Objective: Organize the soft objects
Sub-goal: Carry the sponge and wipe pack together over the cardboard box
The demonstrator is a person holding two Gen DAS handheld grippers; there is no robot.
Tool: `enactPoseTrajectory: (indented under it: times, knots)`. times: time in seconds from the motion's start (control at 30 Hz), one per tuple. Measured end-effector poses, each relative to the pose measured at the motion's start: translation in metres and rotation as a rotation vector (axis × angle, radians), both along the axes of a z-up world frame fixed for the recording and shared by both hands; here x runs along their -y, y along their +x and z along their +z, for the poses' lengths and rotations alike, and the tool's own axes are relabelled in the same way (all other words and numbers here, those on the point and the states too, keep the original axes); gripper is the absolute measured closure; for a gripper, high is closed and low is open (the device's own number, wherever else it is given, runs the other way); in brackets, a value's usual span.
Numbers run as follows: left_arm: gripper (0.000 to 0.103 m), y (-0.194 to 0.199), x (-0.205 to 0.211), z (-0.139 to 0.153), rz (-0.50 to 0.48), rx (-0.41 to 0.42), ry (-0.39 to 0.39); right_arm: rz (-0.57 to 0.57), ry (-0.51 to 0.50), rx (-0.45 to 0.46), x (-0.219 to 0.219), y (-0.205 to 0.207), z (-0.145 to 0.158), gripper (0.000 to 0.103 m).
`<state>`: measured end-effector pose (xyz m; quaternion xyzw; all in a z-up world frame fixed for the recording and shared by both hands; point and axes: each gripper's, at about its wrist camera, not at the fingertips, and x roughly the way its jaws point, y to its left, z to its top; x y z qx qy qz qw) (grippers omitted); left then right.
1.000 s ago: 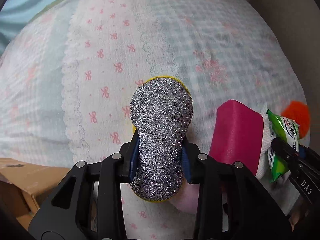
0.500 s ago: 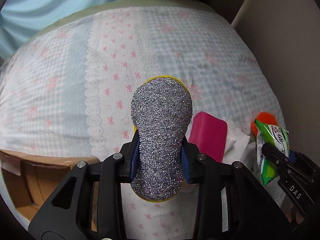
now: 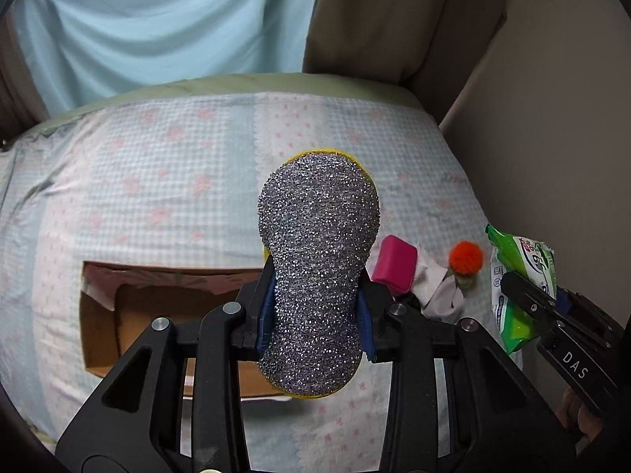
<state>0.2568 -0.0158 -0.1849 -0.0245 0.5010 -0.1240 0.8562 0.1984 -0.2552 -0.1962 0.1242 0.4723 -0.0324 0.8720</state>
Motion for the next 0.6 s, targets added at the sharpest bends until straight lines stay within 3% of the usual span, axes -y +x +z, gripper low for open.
enactPoseTrajectory:
  times: [0.3,0.6]
  knots:
    - [0.072,-0.036,-0.132,0.021,0.062,0.004,0.071,0.094,0.018,0.040,-0.114,-0.019,0.048,0.071]
    - [0.072,-0.035,-0.212,-0.009,0.040,-0.056,0.117,0.166,0.026,0.004,-0.211,-0.007,0.033,0.071]
